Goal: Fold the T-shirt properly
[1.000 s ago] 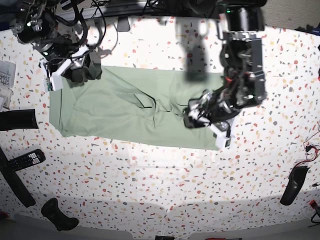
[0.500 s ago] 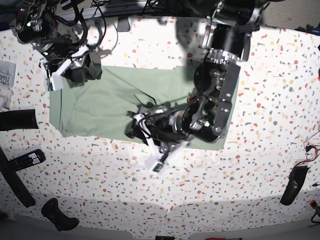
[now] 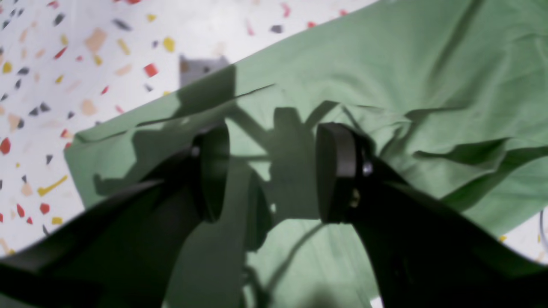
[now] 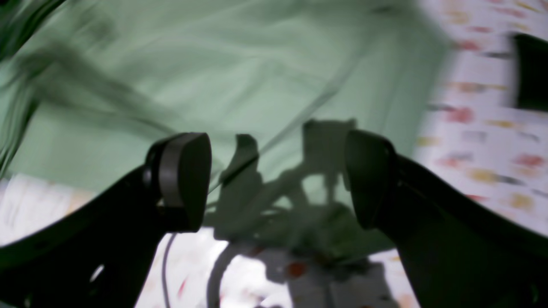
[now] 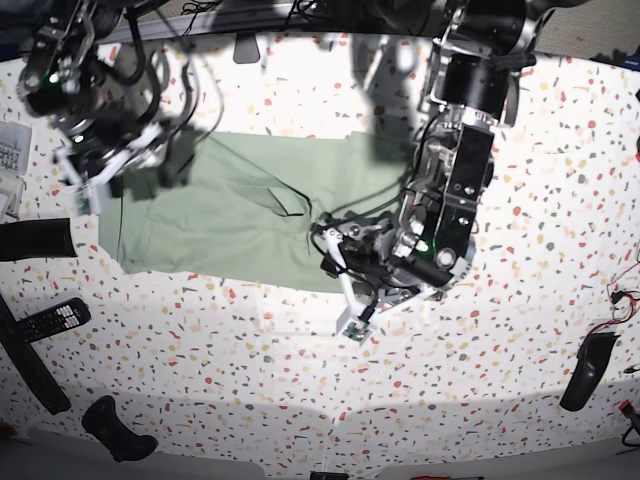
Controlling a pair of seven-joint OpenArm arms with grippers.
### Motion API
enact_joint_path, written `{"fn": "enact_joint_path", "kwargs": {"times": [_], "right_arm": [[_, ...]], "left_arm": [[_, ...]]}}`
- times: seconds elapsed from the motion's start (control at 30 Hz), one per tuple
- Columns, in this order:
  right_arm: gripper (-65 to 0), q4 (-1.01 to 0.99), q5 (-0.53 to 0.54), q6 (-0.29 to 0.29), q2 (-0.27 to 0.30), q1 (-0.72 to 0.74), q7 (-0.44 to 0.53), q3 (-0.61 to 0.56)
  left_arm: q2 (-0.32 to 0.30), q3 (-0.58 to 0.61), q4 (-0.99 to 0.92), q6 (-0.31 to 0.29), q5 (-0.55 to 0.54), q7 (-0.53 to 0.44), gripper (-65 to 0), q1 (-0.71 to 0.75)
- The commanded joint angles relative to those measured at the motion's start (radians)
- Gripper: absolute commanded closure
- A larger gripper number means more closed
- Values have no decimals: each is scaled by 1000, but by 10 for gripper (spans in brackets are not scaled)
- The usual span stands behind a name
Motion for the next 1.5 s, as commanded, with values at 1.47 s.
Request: {"fn": "enact_joint_path", "kwargs": {"times": [1.47], "right_arm": [[-466,-626,537,128,-16,92,-150,325]], "left_arm": [[16,2,24,31,-12,-3,-299,-19]]}}
